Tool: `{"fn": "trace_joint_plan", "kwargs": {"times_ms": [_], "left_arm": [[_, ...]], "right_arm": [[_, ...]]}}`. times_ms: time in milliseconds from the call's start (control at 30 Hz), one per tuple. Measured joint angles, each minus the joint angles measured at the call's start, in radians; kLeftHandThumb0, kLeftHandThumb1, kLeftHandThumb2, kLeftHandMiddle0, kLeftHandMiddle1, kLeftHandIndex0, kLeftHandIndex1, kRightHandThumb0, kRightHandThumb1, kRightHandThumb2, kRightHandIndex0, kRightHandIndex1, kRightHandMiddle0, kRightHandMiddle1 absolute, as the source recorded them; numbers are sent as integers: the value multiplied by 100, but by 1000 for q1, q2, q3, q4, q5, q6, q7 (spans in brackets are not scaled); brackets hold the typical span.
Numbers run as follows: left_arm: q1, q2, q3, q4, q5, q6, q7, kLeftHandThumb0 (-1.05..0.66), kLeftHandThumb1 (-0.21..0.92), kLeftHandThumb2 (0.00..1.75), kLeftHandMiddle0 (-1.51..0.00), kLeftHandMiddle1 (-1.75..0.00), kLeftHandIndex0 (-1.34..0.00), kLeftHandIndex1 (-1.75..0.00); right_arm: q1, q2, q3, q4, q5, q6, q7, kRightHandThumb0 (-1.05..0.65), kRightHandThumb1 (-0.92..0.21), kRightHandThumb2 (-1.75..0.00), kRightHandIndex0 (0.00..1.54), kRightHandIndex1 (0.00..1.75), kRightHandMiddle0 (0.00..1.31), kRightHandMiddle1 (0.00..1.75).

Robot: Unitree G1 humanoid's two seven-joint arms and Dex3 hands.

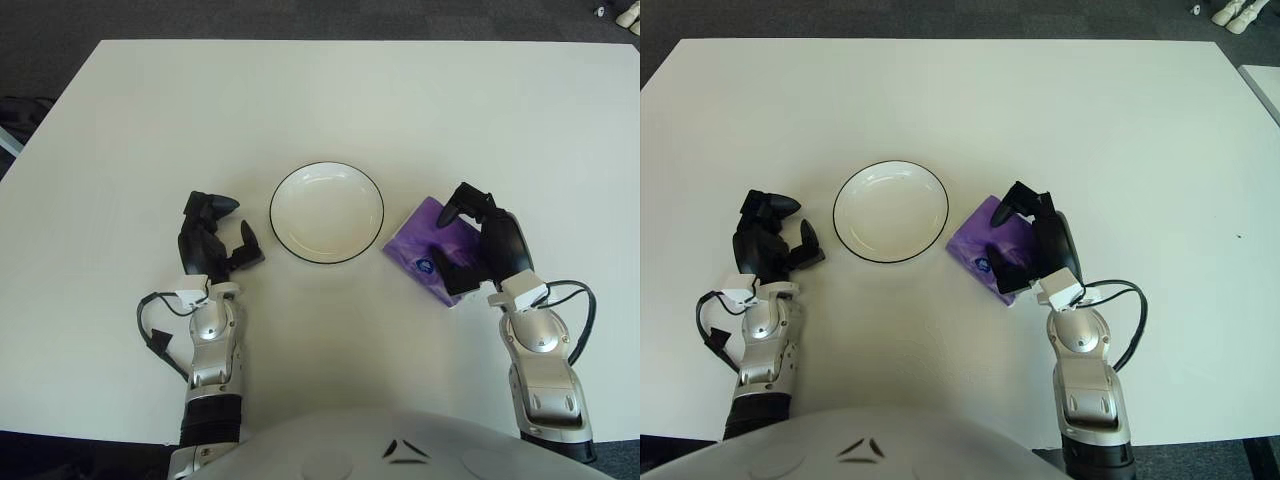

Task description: Put the tissue paper into the plate.

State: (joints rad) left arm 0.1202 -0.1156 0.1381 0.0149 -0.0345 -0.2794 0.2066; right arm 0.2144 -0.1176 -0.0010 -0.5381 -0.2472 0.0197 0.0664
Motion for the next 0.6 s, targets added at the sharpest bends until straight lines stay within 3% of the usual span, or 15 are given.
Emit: {"fn": "trace_joint_plan", "kwargs": {"times_ms": [600], "left_arm": [[-13,-2,4,16,2,-11,-2,-1,10,158,-76,-175,-54,-175]], "right_arm": [[-56,3,0,0,8,0,-1,0,11,-175,98,159,70,175]]}}
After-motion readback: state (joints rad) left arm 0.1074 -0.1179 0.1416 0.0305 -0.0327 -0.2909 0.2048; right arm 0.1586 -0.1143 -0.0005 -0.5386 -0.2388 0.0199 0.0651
